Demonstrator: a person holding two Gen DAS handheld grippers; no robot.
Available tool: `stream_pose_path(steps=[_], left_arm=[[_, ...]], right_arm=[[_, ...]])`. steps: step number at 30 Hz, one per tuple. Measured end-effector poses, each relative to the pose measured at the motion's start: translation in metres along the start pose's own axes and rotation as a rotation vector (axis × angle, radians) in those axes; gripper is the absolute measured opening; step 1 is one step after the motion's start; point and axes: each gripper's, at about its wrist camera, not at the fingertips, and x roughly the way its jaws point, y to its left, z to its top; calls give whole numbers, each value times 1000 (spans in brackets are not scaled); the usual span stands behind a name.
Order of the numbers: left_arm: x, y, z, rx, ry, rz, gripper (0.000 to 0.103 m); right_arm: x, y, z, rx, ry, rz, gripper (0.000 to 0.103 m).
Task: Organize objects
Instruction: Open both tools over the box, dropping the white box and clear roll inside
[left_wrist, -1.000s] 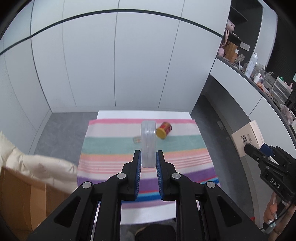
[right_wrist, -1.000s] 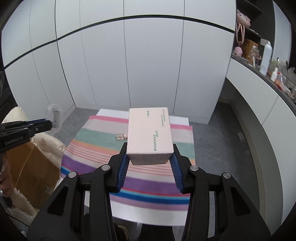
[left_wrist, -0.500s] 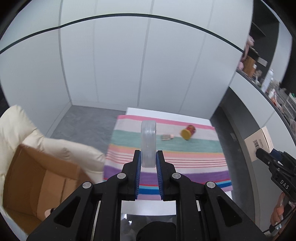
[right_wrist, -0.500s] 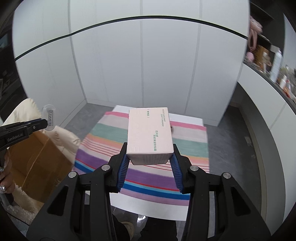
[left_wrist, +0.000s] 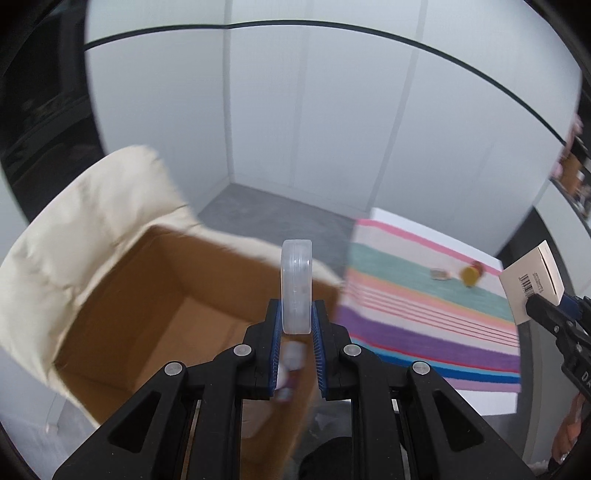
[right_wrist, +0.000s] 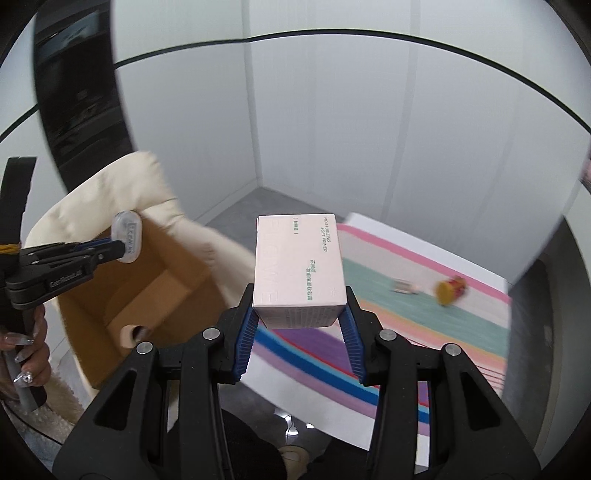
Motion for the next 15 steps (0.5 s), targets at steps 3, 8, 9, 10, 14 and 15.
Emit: stream_pose_path(steps=[3, 8, 9, 10, 14, 15], left_arm=[[0, 40, -5, -53, 14, 39, 17], [3, 96, -10, -150, 45, 95, 17], [2, 104, -11, -164, 48, 101, 17], [2, 114, -13, -179, 50, 107, 17], [1, 132, -15, -192, 47, 130, 17], [2, 133, -15, -192, 48, 132, 17]], right_arm=[[22, 45, 6, -53, 26, 62, 44], [52, 108, 12, -120, 57, 143, 44], [57, 119, 13, -132, 62, 158, 44], [62, 131, 13, -145, 68, 174, 44], [77, 164, 11, -191, 90, 209, 44], [81, 170, 10, -200, 95, 213, 44]])
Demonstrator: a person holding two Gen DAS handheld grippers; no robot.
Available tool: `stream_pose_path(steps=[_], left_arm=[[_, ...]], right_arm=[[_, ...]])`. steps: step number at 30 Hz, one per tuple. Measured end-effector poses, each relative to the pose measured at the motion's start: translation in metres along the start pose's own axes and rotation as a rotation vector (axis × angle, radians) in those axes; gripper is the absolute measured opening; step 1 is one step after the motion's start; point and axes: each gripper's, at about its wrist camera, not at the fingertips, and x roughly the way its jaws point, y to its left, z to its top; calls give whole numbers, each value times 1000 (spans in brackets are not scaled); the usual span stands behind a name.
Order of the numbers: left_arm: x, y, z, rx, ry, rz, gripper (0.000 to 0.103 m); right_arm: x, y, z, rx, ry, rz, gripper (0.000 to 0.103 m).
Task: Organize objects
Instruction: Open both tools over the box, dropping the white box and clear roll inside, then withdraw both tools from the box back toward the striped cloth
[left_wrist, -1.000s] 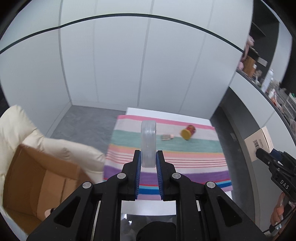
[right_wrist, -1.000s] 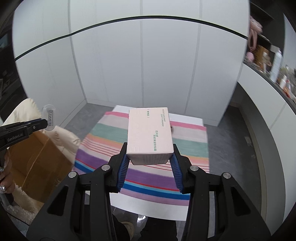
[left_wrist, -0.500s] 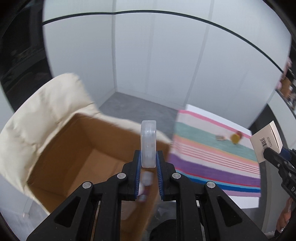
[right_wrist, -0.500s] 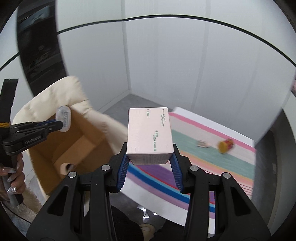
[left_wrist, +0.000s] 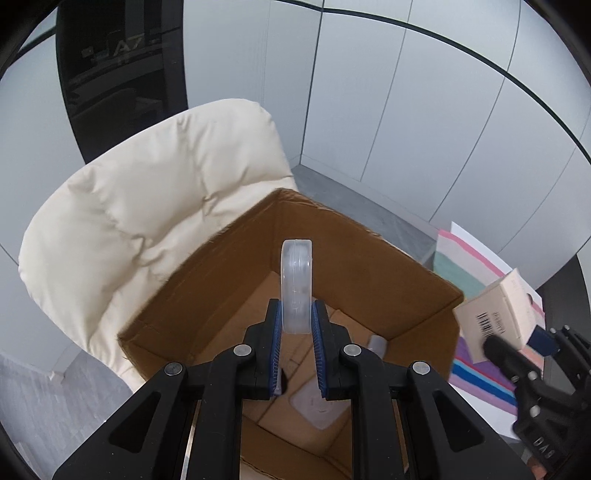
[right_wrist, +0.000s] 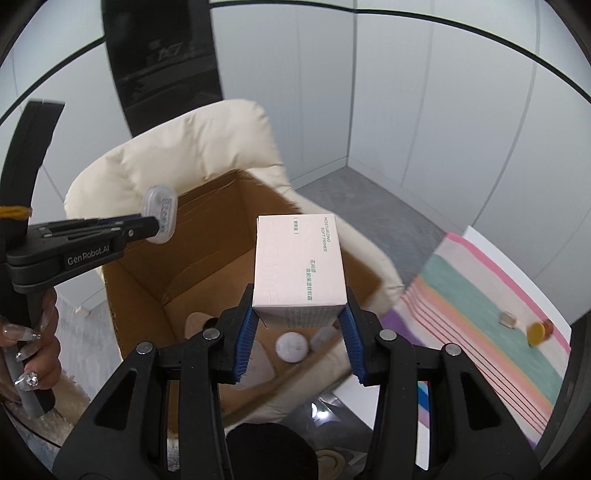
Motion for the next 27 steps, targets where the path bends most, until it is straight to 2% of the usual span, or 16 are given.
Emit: stream_pose_path(steps=[3, 5, 6, 7, 8, 9, 14, 20, 27], left_arm=[[5, 2, 3, -2, 5, -4, 17], [7, 4, 4, -19, -2, -30, 21], [7, 6, 4, -40, -4, -62, 44], [7, 7, 3, -67, 16, -96, 81], [8, 8, 4, -80, 29, -91, 93], [8, 9, 4, -91, 28, -79, 98], [3, 7, 3, -78, 3, -32, 98], [12, -4, -4, -48, 28, -49, 98], [20, -26, -15, 5, 65, -59, 98]], right_arm=[[10, 10, 1, -20, 14, 10, 45], [17, 14, 0, -32, 38, 26, 53], [21, 16, 0, -39, 57, 38, 73], [25, 17, -1, -38, 75, 36, 86], [27, 17, -3, -32, 77, 25, 101], [26, 16, -5, -26, 65, 16, 102], [27, 3, -11, 27, 67, 25, 102], [22, -15, -20, 65, 86, 0, 102], [5, -40, -27, 117, 65, -13, 102]])
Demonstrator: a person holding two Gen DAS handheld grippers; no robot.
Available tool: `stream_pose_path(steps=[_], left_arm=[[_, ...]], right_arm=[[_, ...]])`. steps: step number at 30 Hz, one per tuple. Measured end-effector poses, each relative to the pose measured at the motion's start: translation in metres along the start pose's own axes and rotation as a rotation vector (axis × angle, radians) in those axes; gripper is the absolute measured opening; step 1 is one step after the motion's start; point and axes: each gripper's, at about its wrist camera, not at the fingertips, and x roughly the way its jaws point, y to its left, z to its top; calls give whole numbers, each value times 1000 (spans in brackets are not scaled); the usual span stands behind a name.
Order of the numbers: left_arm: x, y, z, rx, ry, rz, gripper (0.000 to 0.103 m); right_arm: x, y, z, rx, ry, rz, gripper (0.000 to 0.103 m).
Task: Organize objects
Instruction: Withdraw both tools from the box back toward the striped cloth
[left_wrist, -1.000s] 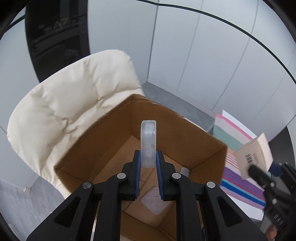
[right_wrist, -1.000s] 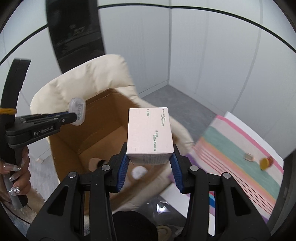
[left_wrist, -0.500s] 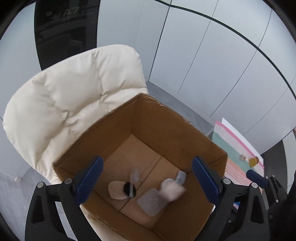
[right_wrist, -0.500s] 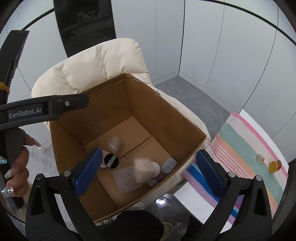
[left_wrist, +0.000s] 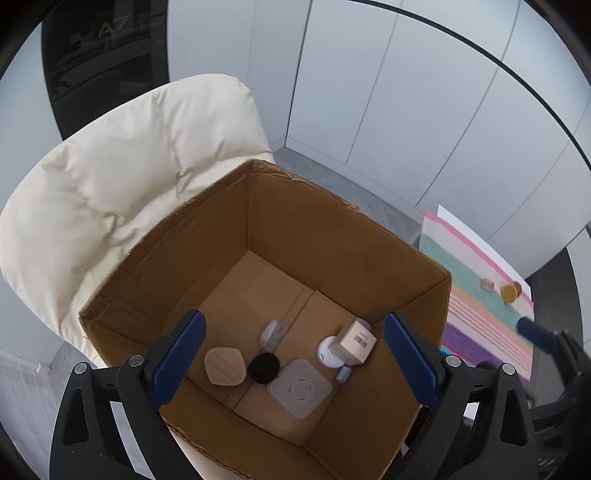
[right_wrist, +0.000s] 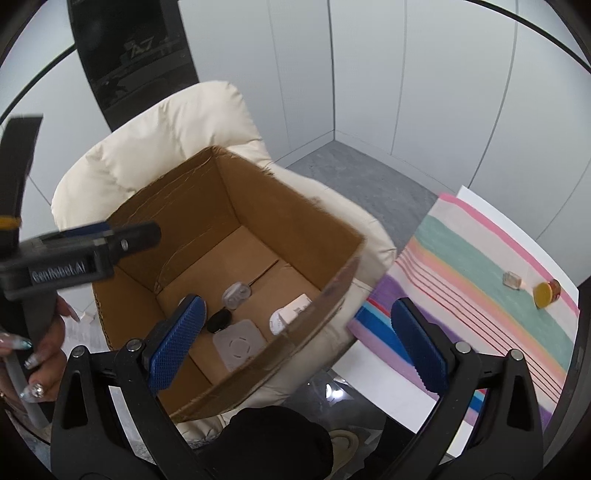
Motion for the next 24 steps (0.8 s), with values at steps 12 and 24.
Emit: stream_pose_path(steps=[12, 24], left_arm=[[6, -67, 2, 120, -14, -51, 98], [19, -204, -3, 323, 14, -192, 98]], right_arm=[[-30, -63, -19, 108, -23, -82, 102], [-70, -171, -72, 291, -16, -220, 102]])
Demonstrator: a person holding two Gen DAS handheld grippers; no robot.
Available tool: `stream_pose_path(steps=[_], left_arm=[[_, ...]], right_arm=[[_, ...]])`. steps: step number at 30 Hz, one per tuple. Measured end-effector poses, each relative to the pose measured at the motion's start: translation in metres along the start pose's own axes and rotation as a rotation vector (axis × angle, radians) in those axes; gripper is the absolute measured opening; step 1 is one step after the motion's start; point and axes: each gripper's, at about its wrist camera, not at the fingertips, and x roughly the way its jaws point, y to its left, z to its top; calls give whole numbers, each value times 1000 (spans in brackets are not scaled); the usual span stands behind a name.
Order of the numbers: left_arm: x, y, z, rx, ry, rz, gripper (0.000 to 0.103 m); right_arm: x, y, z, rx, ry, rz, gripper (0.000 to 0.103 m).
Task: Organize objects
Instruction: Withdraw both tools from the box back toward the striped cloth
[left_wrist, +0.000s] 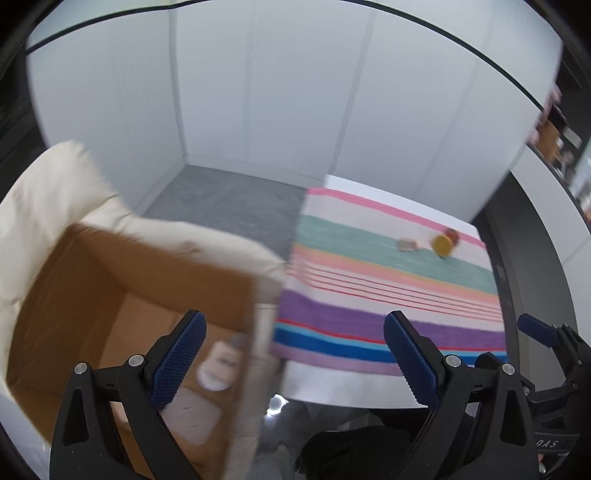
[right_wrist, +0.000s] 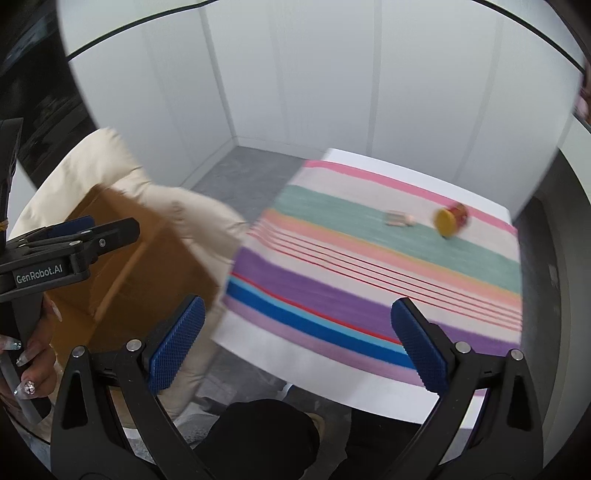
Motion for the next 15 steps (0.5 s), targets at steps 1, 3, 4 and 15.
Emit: stream_pose_path(steps=[1, 3, 4, 15], left_arm=[[4, -15, 2, 22, 6, -13, 98], [11, -34, 5, 48, 15, -30, 98], [14, -46, 6, 63, 22, -42, 98], [44, -154, 6, 204, 66, -102, 98]], right_arm=[[-3, -14, -2, 21, -1, -12, 102], [-9, -37, -8, 58, -5, -33, 102], [-12, -53, -11, 81, -6, -47, 102], [-30, -166, -47, 215, -14, -181, 102]])
